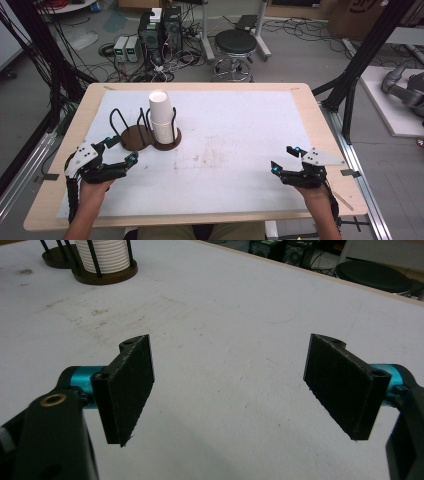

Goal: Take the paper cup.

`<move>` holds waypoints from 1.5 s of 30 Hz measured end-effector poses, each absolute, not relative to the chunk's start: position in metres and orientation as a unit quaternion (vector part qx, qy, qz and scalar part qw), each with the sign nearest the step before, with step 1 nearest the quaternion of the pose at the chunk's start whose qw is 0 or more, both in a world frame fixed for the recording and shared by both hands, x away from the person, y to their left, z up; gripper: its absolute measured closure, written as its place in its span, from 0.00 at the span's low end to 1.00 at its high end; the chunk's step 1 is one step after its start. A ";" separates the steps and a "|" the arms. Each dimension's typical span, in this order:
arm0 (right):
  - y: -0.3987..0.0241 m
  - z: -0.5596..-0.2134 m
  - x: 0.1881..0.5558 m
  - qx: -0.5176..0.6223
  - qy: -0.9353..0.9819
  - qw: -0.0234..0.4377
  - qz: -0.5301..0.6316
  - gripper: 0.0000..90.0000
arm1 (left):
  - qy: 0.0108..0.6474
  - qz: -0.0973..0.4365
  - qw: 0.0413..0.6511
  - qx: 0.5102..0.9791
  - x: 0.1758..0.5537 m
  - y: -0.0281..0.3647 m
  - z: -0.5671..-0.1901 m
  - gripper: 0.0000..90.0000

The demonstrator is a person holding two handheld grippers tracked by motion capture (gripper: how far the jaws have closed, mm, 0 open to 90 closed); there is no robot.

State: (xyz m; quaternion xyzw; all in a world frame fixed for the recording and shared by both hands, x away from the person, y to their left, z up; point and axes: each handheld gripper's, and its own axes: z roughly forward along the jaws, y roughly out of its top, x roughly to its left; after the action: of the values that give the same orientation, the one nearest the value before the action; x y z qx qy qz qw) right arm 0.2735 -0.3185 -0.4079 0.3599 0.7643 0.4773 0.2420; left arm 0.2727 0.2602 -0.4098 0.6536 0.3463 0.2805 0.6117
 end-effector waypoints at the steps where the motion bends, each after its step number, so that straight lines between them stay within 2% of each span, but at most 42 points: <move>1: -0.318 -0.408 0.273 0.360 0.764 0.242 0.477 0.23 | 0.346 0.280 0.612 0.654 0.273 0.260 -0.410 0.17; 12: -0.321 -0.407 0.272 0.362 0.763 0.243 0.478 0.23 | 0.333 0.265 0.637 0.644 0.298 0.251 -0.377 0.17; 21: -0.320 -0.408 0.273 0.361 0.765 0.240 0.476 0.23 | 0.317 0.252 0.639 0.654 0.329 0.240 -0.345 0.17; 31: -0.321 -0.407 0.272 0.361 0.763 0.241 0.479 0.23 | 0.305 0.234 0.609 0.694 0.366 0.219 -0.320 0.16; 45: -0.322 -0.407 0.273 0.361 0.762 0.240 0.481 0.23 | 0.328 0.212 0.569 0.723 0.404 0.193 -0.318 0.17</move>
State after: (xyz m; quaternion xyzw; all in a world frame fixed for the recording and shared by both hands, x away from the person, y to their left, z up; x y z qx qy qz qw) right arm 0.2725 -0.3221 -0.4074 0.3606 0.7625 0.4807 0.2398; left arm 0.4036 0.1931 -0.3179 0.7234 0.3284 0.2117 0.5693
